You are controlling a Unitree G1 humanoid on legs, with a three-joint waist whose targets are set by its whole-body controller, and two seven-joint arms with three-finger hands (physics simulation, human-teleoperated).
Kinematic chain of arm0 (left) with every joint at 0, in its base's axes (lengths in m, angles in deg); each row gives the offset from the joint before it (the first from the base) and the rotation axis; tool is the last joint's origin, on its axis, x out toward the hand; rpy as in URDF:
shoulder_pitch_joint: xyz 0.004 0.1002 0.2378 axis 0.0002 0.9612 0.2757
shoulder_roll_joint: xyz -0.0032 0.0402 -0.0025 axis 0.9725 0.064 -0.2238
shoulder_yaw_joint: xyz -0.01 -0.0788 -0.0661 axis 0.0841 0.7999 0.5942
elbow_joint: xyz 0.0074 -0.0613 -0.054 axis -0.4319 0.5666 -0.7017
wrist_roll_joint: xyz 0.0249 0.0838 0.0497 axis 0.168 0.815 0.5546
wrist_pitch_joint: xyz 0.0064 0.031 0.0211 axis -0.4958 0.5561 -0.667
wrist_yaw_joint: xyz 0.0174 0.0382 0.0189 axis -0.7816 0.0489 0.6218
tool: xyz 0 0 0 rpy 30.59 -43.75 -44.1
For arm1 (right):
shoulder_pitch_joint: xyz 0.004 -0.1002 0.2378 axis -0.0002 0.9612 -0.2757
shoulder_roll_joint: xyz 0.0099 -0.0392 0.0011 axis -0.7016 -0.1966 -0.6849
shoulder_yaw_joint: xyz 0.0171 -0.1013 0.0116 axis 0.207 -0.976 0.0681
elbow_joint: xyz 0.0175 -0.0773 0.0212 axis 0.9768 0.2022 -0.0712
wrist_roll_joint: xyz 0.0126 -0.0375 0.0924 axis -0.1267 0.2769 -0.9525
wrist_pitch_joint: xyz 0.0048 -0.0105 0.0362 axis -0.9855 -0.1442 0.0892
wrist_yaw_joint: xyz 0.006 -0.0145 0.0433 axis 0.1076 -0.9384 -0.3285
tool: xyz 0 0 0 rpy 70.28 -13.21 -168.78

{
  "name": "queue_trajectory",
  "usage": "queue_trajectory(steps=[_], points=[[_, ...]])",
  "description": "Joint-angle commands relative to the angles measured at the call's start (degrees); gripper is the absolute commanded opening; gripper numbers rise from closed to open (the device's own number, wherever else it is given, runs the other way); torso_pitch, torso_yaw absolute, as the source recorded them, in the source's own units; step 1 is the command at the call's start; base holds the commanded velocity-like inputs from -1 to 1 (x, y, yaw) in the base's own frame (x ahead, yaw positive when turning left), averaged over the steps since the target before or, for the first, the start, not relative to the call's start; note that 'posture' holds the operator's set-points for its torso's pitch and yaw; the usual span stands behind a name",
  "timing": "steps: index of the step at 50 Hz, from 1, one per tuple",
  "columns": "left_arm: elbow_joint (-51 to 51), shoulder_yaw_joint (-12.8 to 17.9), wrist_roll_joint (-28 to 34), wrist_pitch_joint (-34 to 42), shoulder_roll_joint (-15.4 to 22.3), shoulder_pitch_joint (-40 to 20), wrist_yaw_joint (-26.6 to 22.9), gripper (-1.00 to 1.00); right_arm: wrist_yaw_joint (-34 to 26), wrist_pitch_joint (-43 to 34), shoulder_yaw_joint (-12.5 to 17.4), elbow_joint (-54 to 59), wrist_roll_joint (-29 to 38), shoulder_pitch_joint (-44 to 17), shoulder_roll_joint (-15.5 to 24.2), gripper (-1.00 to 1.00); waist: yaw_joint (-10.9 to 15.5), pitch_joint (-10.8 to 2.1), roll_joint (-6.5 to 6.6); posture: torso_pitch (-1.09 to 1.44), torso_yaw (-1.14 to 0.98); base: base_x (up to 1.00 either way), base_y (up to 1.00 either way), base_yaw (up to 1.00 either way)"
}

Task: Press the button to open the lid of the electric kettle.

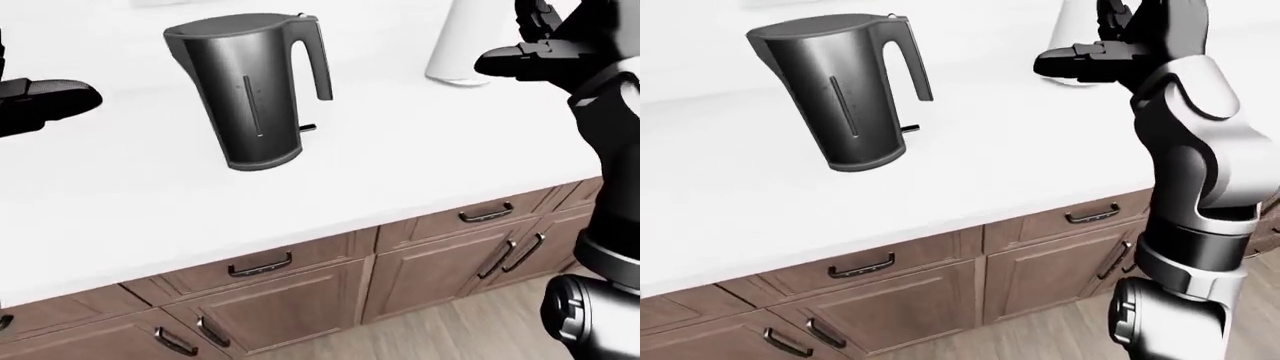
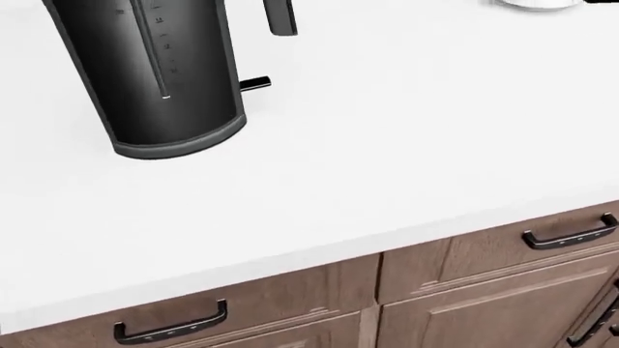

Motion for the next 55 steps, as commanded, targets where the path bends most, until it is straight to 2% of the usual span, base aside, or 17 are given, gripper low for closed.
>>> queue_trajectory(steps=[1, 9, 11, 13, 18, 20, 23, 24, 25, 31, 33, 37, 41, 42, 43, 50, 55], points=[[-1.2, 1.0, -0.1, -1.8, 1.2, -1.3, -0.3, 1.00, 0.3, 2.4, 1.6, -1.8, 0.4, -2.1, 1.2, 1.00, -0.2, -1.22, -0.08, 0.00, 0.00, 0.21, 0.20, 0.00], [-1.2, 1.1, -0.6, -1.6, 1.7, -1.5, -0.1, 1.00, 0.3, 2.5, 1.6, -1.9, 0.4, -2.0, 1.0, 1.00, 0.6, -1.49, -4.82, 0.00, 0.00, 0.21, 0.18, 0.00], [-1.2, 1.0, -0.7, -1.7, 1.7, -1.5, -0.1, 1.00, 0.3, 2.5, 1.6, -1.9, 0.4, -2.0, 1.0, 1.00, 0.4, -1.49, -3.72, 0.00, 0.00, 0.21, 0.15, 0.00], [-1.1, 1.2, -0.9, -1.7, 1.9, -1.6, -0.1, 1.00, 0.4, 2.5, 1.6, -1.9, 0.4, -2.1, 1.0, 1.00, 0.3, -1.01, -4.98, 0.00, 0.00, 0.20, 0.15, 0.00], [-0.9, 1.2, -1.1, -1.9, 2.5, -1.7, 0.1, 1.00, 2.0, 3.8, 1.5, 1.2, 1.4, -3.5, 0.8, 1.00, -0.4, 0.25, -3.03, 0.00, 0.00, 0.03, 0.03, 0.00], [-0.7, 1.2, -1.1, -2.0, 2.6, -1.6, 0.1, 1.00, 4.3, 6.8, 0.5, 1.9, 4.7, -3.9, 0.7, 1.00, -0.6, 0.17, -0.09, 0.00, 0.00, 0.00, 0.00, 0.00], [-0.6, 1.4, -1.3, -2.0, 2.9, -1.6, 0.1, 1.00, 7.0, 6.8, 3.2, 3.4, 1.0, -5.3, -1.0, 1.00, -0.4, -0.28, -1.40, 0.00, 0.00, 0.00, 0.00, 0.00], [-0.5, 1.4, -1.3, -2.0, 3.0, -1.6, 0.2, 1.00, 6.8, 20.4, 0.5, 3.8, 8.7, -3.3, -0.6, 1.00, -0.2, -0.44, -1.46, 0.00, 0.00, 0.00, 0.00, 0.00], [-0.6, 1.3, -1.4, -2.0, 3.1, -1.7, 0.2, 1.00, 8.6, 22.6, 0.6, 4.4, 10.7, -2.9, -1.1, 1.00, -0.1, -0.21, -1.67, 0.00, 0.00, 0.00, 0.00, 0.00], [-0.6, 1.1, -1.5, -2.1, 3.2, -1.6, 0.3, 1.00, 4.6, 16.9, 0.6, 2.5, 6.8, -0.6, -0.2, 1.00, 0.1, -0.79, -2.47, 0.00, 0.00, 0.00, 0.00, 0.00], [-0.6, 1.0, -1.3, -2.1, 3.1, -1.5, 0.1, 1.00, 4.7, 17.6, 0.6, 2.6, 8.2, -0.6, -0.3, 1.00, 1.9, -2.11, -1.83, 0.00, 0.00, 0.00, 0.00, 0.75], [-0.7, 1.0, -1.0, -2.1, 2.8, -1.5, 0.1, 1.00, 4.2, 16.2, 1.2, 2.0, 7.0, -0.6, -0.9, 1.00, 1.6, -1.15, -0.26, 0.00, 0.00, 0.00, 0.00, 1.00], [-0.8, 1.0, -1.1, -1.9, 2.8, -1.6, 0.1, 1.00, 7.5, 16.9, 1.2, 4.3, 8.9, -2.0, -0.7, 1.00, 1.4, 0.51, -4.86, 0.00, 0.00, 0.00, 0.00, 1.00], [-0.8, 1.0, -1.1, -1.9, 2.8, -1.5, 0.1, 1.00, 6.8, 15.3, 1.8, 4.4, 6.8, -2.1, -0.9, 1.00, 0.4, 0.12, -7.37, 0.00, 0.00, 0.00, 0.00, 0.70], [-0.8, 1.1, -1.1, -1.8, 2.9, -1.7, 0.1, 1.00, 7.0, 15.9, 1.4, 4.4, 7.5, -1.7, -0.6, 1.00, -0.8, -0.82, -7.76, 0.00, 0.00, 0.00, 0.00, 0.33], [-0.9, 1.2, -1.4, -1.8, 3.1, -1.6, 0.3, 1.00, 6.6, 15.6, 0.7, 4.0, 7.2, -1.6, -0.3, 1.00, 0.1, -1.01, -4.95, 0.00, 0.00, 0.00, 0.03, 0.46], [-0.8, 1.0, -1.3, -1.9, 3.1, -1.7, 0.3, 1.00, 6.6, 13.8, 0.4, 5.6, 8.9, -2.3, -0.9, 1.00, -0.4, 0.82, -3.18, 0.00, 0.00, 0.00, 0.00, 0.00]])
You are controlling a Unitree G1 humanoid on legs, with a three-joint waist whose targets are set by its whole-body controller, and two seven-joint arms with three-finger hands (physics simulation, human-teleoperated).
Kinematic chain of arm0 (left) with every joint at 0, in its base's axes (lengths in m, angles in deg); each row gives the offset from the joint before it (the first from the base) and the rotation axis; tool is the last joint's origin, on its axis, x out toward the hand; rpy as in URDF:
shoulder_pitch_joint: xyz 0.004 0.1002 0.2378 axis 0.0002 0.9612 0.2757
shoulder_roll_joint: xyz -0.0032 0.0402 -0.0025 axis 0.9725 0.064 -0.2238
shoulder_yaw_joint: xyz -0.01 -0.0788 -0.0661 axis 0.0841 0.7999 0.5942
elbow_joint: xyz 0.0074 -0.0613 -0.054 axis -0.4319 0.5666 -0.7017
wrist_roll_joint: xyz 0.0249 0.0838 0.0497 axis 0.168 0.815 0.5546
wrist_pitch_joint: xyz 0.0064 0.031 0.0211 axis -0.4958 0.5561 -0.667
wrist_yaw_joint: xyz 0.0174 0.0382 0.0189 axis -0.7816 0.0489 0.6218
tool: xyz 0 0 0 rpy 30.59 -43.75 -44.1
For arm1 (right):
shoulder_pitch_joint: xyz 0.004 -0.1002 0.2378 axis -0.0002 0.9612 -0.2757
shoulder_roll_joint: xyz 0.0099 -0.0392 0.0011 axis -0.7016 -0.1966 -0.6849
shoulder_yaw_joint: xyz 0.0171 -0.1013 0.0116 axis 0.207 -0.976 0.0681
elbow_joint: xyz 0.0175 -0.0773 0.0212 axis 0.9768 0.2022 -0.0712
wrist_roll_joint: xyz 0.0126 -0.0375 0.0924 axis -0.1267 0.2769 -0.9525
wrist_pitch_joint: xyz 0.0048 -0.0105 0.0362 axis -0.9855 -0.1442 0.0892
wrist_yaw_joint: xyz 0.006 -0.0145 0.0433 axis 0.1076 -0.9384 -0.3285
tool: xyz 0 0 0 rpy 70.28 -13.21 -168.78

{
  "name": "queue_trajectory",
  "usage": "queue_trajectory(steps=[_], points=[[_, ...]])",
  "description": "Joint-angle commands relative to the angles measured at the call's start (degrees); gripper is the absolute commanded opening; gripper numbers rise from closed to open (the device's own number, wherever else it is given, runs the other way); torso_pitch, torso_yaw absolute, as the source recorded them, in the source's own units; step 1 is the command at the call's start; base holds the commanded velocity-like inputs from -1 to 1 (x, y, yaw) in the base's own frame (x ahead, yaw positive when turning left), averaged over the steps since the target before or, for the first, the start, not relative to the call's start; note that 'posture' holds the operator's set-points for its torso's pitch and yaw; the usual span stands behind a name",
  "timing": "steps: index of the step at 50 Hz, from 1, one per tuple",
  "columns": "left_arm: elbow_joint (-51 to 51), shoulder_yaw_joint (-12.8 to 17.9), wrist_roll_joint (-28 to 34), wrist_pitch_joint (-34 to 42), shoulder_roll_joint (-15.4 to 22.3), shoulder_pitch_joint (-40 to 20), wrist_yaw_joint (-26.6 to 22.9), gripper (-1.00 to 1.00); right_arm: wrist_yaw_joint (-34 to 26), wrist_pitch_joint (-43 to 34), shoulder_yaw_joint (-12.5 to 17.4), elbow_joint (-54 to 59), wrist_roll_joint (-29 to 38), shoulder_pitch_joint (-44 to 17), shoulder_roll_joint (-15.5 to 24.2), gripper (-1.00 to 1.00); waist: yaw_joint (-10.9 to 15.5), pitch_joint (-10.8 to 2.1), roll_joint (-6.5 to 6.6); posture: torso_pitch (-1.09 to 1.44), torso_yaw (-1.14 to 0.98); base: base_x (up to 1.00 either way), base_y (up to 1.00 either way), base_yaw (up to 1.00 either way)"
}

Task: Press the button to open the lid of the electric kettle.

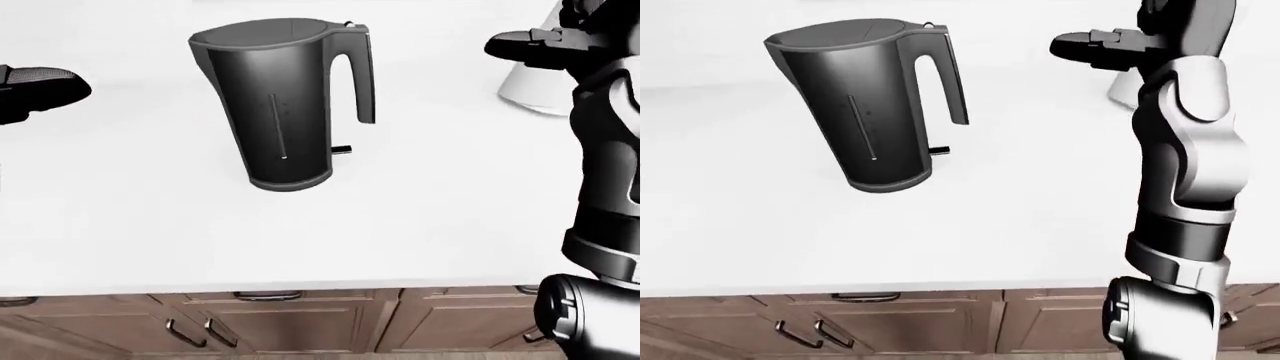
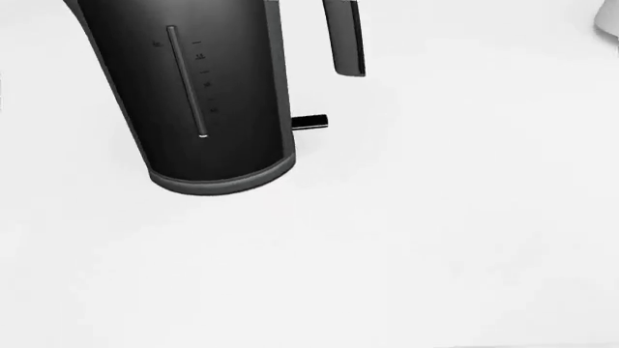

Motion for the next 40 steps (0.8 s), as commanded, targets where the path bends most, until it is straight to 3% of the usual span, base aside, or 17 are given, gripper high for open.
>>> queue_trajectory(steps=[1, 3, 4, 5, 6, 7, 8, 9, 13, 15, 16, 17, 29, 31, 34, 37, 40], points=[[0.0, 0.7, 0.2, -0.9, 1.0, -0.9, 0.0, 1.00, 1.3, -1.2, 0.3, -0.7, 1.3, -3.2, 0.9, 1.00, -0.1, -1.19, -0.13, 0.00, 0.00, 0.00, 0.00, 0.00], [0.1, 0.9, 0.0, -0.8, 1.3, -1.1, 0.1, 1.00, 0.4, -2.0, -0.3, -1.1, 2.7, -3.9, 1.3, 1.00, -0.9, -1.24, 1.47, 0.00, 0.00, 0.00, 0.00, 0.00], [0.3, 0.9, 0.0, -0.8, 1.5, -1.1, 0.0, 1.00, 1.4, -7.6, 1.0, -0.3, 0.6, -5.3, 1.1, 1.00, -1.3, -1.57, 2.90, 0.00, 0.00, 0.00, 0.00, 0.00], [0.4, 1.0, 0.1, -1.0, 1.7, -1.1, 0.0, 1.00, 0.7, -5.5, 0.5, 0.2, 1.6, -4.9, 1.5, 1.00, -1.6, -2.31, 4.76, 0.00, 0.00, 0.00, 0.00, 0.00], [0.6, 1.1, 0.2, -1.2, 1.8, -1.1, -0.1, 1.00, 1.4, -8.0, 0.6, 0.4, 1.4, -5.5, 1.5, 1.00, -1.3, -1.46, 3.40, 0.00, 0.00, 0.00, 0.00, 0.00], [0.6, 1.0, 0.5, -1.4, 1.9, -1.1, 0.0, 1.00, 2.0, -5.7, 0.4, 1.0, 2.6, -5.8, 1.3, 1.00, -1.2, -1.30, 3.23, 0.00, 0.00, 0.00, 0.00, 0.00], [0.7, 0.8, 0.9, -1.5, 2.0, -1.1, 0.1, 1.00, 2.6, -7.1, -1.6, 3.9, 5.6, -6.8, 2.4, 1.00, -1.1, -1.56, 3.06, 0.00, 0.00, 0.00, 0.00, 0.00], [0.7, 0.5, 1.6, -1.6, 2.1, -1.0, 0.0, 1.00, 1.4, -3.1, -3.8, 5.0, 9.7, -6.3, 2.6, 1.00, -0.9, -1.76, 2.73, 0.00, 0.00, 0.00, 0.00, 0.00], [0.8, 0.3, 2.1, -1.1, 1.2, -1.3, 0.5, 1.00, -0.5, -4.6, -0.1, 2.0, 8.2, -5.1, -0.3, 1.00, -0.2, -1.94, 0.96, 0.00, 0.00, 0.00, 0.00, 0.00], [0.5, 0.3, 2.2, -0.9, 1.3, -1.2, 0.0, 1.00, -4.4, -6.9, 1.0, -1.3, 4.4, -3.6, -0.3, 1.00, 0.2, -2.09, 1.01, 0.00, 0.00, 0.00, 0.00, 0.00], [0.5, 0.7, 1.0, -0.4, 1.1, -1.6, 0.0, 1.00, -6.1, -3.8, -0.2, -1.9, 6.2, -2.4, 1.1, 1.00, 0.3, -2.30, 0.95, 0.00, 0.00, 0.00, 0.00, 0.00], [0.5, 0.9, 0.7, -0.3, 1.2, -1.6, 0.1, 1.00, -5.8, -4.6, 1.2, -2.3, 5.0, -2.6, 0.8, 1.00, 0.4, -2.35, 0.87, 0.00, 0.00, 0.00, 0.00, 0.00], [-0.2, -0.2, 2.9, -0.8, 1.9, -0.7, -0.9, 1.00, -6.4, -5.4, 1.1, -4.5, 2.6, -1.6, 1.4, 1.00, 0.5, -2.93, 1.23, 0.00, 0.00, 0.00, 0.00, 0.00], [-2.0, 0.5, 2.9, -2.2, 0.5, -0.6, -2.3, 1.00, -6.2, -5.3, 0.8, -4.2, 3.1, -1.7, 1.3, 1.00, 0.4, -2.98, 1.29, 0.00, 0.00, 0.00, 0.00, 0.00], [-3.5, -1.0, 9.9, -4.0, 0.4, 0.7, -4.8, 1.00, -6.5, -6.1, 0.8, -4.5, 3.1, -1.4, 0.9, 1.00, 0.3, -3.03, 1.33, 0.00, 0.00, 0.00, 0.00, 0.00], [-4.3, 1.0, 9.0, -3.2, -2.2, 1.0, -6.5, 1.00, -6.4, -6.4, 1.0, -4.3, 3.0, -1.4, 0.8, 1.00, 0.4, -3.13, 1.22, 0.00, 0.00, 0.00, 0.00, 0.00], [-3.9, 1.4, 8.4, -1.7, -1.9, 0.5, -6.1, 1.00, -6.2, -6.3, 1.0, -3.8, 3.1, -1.5, 0.7, 1.00, 0.2, -3.20, 1.27, 0.00, 0.00, 0.00, 0.00, 0.00]])
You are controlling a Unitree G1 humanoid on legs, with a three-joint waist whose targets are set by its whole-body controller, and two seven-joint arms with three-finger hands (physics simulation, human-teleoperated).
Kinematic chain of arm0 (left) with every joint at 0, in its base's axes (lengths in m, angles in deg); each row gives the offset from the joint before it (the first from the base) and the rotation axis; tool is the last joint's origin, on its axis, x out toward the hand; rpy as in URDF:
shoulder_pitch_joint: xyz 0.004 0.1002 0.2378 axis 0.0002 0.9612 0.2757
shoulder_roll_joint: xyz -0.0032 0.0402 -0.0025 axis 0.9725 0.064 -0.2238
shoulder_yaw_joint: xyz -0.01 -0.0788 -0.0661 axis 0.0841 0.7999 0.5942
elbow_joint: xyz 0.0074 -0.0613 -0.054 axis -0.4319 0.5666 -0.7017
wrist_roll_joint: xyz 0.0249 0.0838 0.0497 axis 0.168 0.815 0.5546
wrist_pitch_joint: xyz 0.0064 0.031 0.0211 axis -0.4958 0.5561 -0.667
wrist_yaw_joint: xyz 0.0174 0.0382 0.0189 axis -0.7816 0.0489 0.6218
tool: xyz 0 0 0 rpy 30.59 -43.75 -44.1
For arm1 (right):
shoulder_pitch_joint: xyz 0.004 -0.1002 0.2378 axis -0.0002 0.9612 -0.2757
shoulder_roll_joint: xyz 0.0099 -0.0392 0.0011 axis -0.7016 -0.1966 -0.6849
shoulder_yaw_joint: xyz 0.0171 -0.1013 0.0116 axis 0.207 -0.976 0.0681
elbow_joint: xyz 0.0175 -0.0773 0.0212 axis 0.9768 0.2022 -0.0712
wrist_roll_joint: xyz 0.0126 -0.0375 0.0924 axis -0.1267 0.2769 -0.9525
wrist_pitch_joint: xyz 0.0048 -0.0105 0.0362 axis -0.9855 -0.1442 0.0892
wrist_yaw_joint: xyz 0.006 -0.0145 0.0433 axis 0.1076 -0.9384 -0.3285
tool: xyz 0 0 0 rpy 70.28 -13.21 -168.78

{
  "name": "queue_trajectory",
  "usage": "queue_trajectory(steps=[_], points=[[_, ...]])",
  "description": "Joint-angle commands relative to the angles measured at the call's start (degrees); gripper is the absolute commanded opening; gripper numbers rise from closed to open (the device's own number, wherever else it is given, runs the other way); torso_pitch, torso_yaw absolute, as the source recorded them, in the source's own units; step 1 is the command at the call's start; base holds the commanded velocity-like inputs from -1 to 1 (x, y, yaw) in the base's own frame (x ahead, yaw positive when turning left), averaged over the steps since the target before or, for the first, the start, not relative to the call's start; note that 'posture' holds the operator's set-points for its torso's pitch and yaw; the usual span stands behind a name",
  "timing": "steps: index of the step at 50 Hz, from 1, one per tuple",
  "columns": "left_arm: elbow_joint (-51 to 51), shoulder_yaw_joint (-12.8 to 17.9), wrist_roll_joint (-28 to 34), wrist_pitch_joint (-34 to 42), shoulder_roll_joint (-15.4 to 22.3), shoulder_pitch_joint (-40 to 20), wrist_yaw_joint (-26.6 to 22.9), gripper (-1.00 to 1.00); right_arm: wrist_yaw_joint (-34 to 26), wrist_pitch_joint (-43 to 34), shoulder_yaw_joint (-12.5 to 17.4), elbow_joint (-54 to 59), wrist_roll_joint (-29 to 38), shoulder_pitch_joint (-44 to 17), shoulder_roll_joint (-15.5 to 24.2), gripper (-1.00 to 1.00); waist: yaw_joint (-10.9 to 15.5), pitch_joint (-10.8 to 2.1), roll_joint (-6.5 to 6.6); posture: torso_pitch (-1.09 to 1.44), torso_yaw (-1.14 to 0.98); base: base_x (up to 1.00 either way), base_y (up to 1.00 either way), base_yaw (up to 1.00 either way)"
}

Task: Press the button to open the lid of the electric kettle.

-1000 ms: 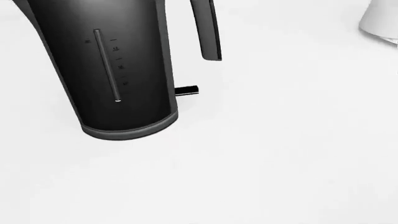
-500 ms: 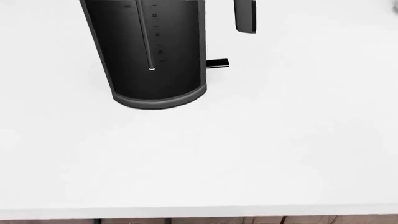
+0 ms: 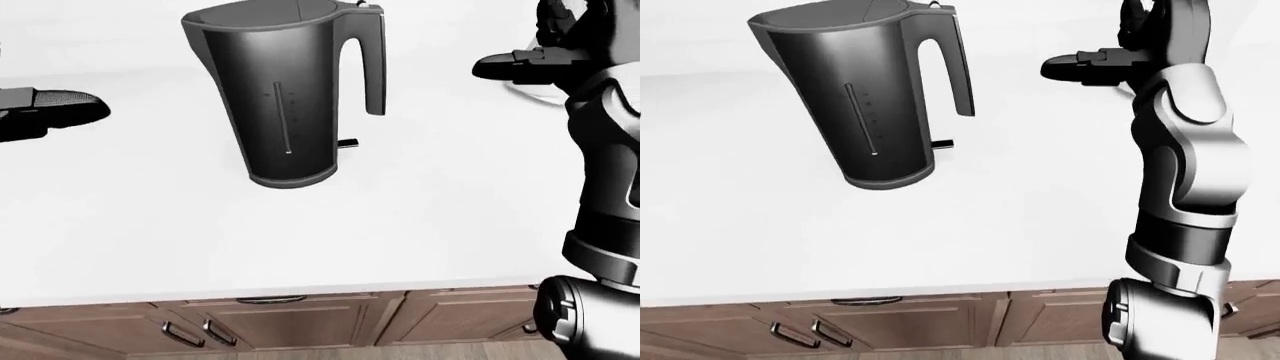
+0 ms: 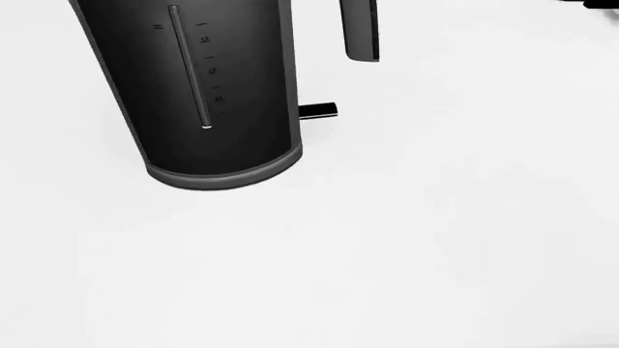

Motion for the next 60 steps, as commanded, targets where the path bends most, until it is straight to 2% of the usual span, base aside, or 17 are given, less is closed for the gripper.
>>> queue_trajectory(steps=[1, 4, 11, 13, 14, 15, 18, 19, 23, 26, 42, 47, 52, 60], points=[[-0.6, 1.4, -0.6, -0.3, 0.9, -1.7, 1.1, 1.00, 0.3, 1.3, 0.7, -1.7, -0.1, -2.1, 0.8, 1.00, 0.0, -1.81, -0.07, -0.01, 0.00, 0.00, 0.00, 0.00], [0.0, 1.2, -2.6, 0.6, 0.8, -2.4, 2.7, 1.00, 1.3, 1.0, 0.7, -1.0, -0.2, -2.3, 0.8, 1.00, 0.0, -2.31, -0.12, -0.03, 0.00, 0.00, 0.00, 0.00], [0.3, 1.4, -5.1, -0.2, 2.0, -2.3, 4.2, 1.00, 3.4, -2.3, 1.7, -2.4, -5.0, -3.4, 0.7, 1.00, -0.1, -3.98, -0.14, -0.10, 0.00, 0.00, 0.00, 0.00], [0.5, 1.6, -6.1, -0.7, 2.1, -2.5, 4.4, 1.00, 4.9, -1.5, 1.8, -1.7, -5.3, -4.0, 0.5, 1.00, -0.1, -4.48, -0.14, -0.11, 0.00, 0.00, 0.00, 0.00], [0.5, 1.7, -6.4, -0.7, 2.5, -2.5, 4.6, 1.00, 5.8, 2.5, 1.4, -0.5, -4.4, -3.9, -0.3, 1.00, -0.1, -4.75, -0.11, -0.12, 0.00, 0.00, 0.00, 0.00], [0.5, 1.7, -6.7, -0.9, 2.7, -2.3, 4.7, 1.00, 6.1, 0.4, 0.7, 0.0, -4.2, -4.0, 0.5, 1.00, -0.2, -4.98, -0.05, -0.13, 0.00, 0.00, 0.00, 0.00], [0.6, 1.3, -7.2, -1.3, 3.0, -2.2, 5.2, 1.00, 3.5, 1.1, 0.0, -0.5, -3.5, -3.1, 1.2, 1.00, -0.2, -6.00, -0.10, -0.16, 0.00, 0.00, 0.00, 0.00], [0.7, 1.3, -7.4, -1.4, 3.1, -2.3, 5.4, 1.00, 3.5, 0.0, 0.7, -0.2, -4.4, -3.5, 0.9, 1.00, -0.2, -6.30, -0.10, -0.17, 0.00, 0.00, 0.00, 0.00], [0.9, 1.2, -7.8, -1.7, 3.5, -2.2, 5.6, 1.00, 4.4, -4.1, 1.4, -1.7, -6.8, -3.8, 0.4, 1.00, -0.1, -7.69, -0.02, -0.21, 0.00, 0.00, 0.00, 0.00], [1.0, 1.3, -8.2, -1.8, 3.7, -2.1, 5.7, 1.00, 4.2, -4.8, 0.6, -2.5, -6.9, -3.6, 0.6, 1.00, 0.0, -8.69, 0.08, -0.23, 0.00, 0.00, 0.00, 0.00], [0.8, 1.1, -8.6, -1.9, 3.8, -1.8, 5.9, 1.00, 2.4, -3.9, -0.1, -2.1, -5.0, -3.5, 0.1, 1.00, 0.1, -15.29, 0.54, -0.37, 0.00, 0.00, 0.00, 0.00], [0.1, 0.6, -7.2, -2.0, 3.2, -0.7, 4.1, 1.00, 1.7, -3.6, -0.4, -1.7, -4.2, -3.5, -0.4, 1.00, 0.2, -17.04, 0.63, -0.40, 0.00, 0.00, 0.00, 0.00], [0.0, 0.7, -6.5, -1.3, 2.9, -1.3, 3.3, 1.00, 1.4, -3.5, -0.5, -1.6, -3.6, -3.7, -0.7, 1.00, 0.4, -17.85, 0.63, -0.40, 0.00, 0.00, 0.00, 0.00], [0.3, 1.1, -8.2, -1.6, 2.8, -1.9, 4.4, 1.00, 0.5, -1.2, -1.3, 1.9, -1.9, -4.4, -1.6, 1.00, 0.5, -18.17, 0.66, -0.40, 0.00, 0.00, 0.00, 0.00]])
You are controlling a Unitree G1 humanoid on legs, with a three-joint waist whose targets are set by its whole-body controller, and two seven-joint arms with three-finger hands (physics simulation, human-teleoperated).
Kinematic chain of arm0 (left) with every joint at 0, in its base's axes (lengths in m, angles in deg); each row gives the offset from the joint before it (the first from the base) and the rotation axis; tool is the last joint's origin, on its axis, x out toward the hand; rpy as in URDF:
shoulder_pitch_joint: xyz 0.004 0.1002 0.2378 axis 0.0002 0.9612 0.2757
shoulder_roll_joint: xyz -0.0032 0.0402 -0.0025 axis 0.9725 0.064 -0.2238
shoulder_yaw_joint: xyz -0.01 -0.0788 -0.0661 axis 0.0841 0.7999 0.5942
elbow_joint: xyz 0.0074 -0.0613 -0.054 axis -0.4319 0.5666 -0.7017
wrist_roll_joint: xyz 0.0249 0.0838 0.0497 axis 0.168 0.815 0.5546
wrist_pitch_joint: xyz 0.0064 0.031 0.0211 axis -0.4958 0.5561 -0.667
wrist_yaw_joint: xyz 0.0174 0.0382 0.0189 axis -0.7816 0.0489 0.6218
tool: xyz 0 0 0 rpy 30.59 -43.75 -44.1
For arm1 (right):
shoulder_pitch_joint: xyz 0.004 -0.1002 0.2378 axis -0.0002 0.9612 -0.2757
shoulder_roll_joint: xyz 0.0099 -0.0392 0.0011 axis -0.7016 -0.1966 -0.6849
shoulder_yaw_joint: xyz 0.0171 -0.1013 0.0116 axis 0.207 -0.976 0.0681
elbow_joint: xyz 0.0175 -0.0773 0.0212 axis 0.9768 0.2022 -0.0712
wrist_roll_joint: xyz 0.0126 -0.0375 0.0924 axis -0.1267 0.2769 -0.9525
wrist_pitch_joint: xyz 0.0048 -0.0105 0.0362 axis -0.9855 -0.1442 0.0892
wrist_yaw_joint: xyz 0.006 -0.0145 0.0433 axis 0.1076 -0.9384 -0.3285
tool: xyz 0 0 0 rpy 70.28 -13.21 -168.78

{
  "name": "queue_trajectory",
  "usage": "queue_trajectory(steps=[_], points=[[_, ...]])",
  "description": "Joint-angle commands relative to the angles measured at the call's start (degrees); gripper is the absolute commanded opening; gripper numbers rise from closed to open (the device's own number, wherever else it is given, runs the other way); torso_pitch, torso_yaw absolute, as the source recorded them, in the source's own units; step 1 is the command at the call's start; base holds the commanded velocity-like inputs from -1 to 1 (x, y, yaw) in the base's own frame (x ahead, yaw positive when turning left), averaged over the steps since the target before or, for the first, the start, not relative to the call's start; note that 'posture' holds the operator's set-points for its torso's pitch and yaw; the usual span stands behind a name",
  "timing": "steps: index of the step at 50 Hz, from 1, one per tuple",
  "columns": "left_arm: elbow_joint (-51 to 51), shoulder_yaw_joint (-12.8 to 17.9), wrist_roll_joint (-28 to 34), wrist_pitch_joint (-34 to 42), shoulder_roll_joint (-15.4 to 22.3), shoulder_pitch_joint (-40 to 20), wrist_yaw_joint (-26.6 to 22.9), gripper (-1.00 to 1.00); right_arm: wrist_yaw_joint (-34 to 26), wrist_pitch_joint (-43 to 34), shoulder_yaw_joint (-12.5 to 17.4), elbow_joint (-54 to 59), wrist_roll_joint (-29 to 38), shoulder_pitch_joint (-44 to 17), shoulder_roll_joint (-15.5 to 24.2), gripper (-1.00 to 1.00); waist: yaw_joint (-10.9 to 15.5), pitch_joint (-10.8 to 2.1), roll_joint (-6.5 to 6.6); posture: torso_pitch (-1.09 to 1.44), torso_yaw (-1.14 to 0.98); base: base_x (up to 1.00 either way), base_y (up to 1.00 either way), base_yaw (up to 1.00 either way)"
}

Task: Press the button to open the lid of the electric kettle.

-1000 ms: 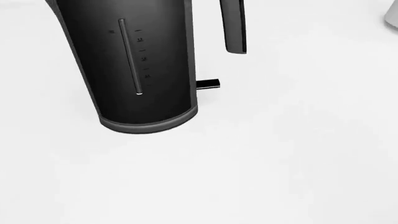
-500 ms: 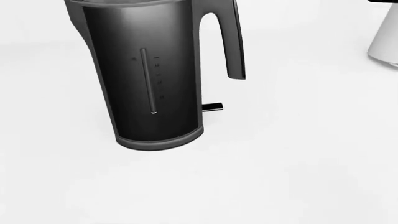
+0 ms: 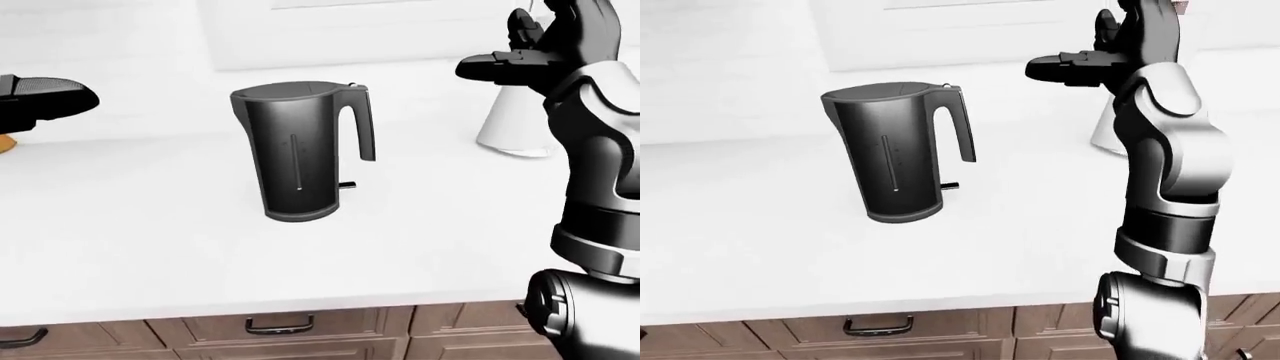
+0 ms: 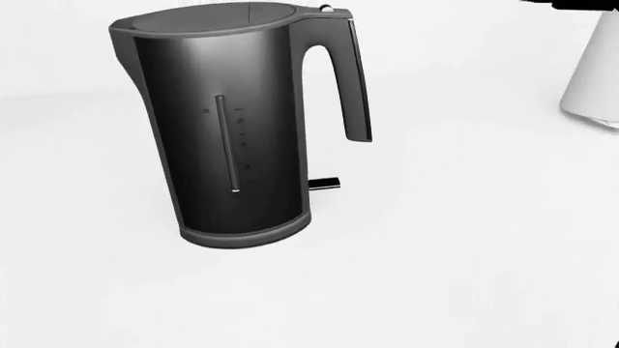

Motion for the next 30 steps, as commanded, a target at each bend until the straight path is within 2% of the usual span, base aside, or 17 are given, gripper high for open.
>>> queue_trajectory(steps=[1, 10, 14, 26, 30], points=[[-0.3, 0.5, -0.3, -1.3, 1.1, -1.3, 0.3, 1.00, -0.6, 2.5, -0.2, -0.2, 0.8, -2.3, 0.3, 1.00, 0.0, -0.38, 0.01, -0.40, 0.00, 0.00, 0.00, 0.00], [-0.1, 0.2, -0.4, -1.2, 1.7, -1.7, 0.7, 1.00, -1.6, 5.0, -2.0, 6.7, 3.4, -6.8, -1.8, 1.00, -0.1, -0.52, 0.41, -0.40, 0.00, 0.00, 0.00, 0.00], [0.0, 0.3, -1.1, -1.4, 1.8, -1.9, 1.1, 1.00, -1.3, 6.7, -2.4, 12.2, 3.6, -9.9, -3.5, 1.00, -0.2, -0.63, 0.67, -0.40, 0.00, 0.00, 0.00, 0.00], [-0.3, 0.6, -1.5, -1.6, 2.1, -1.5, 1.6, 1.00, -1.7, 14.0, -4.3, 29.2, 5.0, -18.7, -5.6, 1.00, -0.6, -0.64, 1.24, -0.40, 0.00, 0.00, 0.00, 0.00], [-0.2, 0.2, -1.5, -1.9, 1.9, -1.2, 1.6, 1.00, -1.9, 16.2, -4.0, 34.9, 4.8, -20.6, -6.1, 1.00, -0.7, -0.60, 1.37, -0.40, 0.00, 0.00, 0.00, 0.00]])
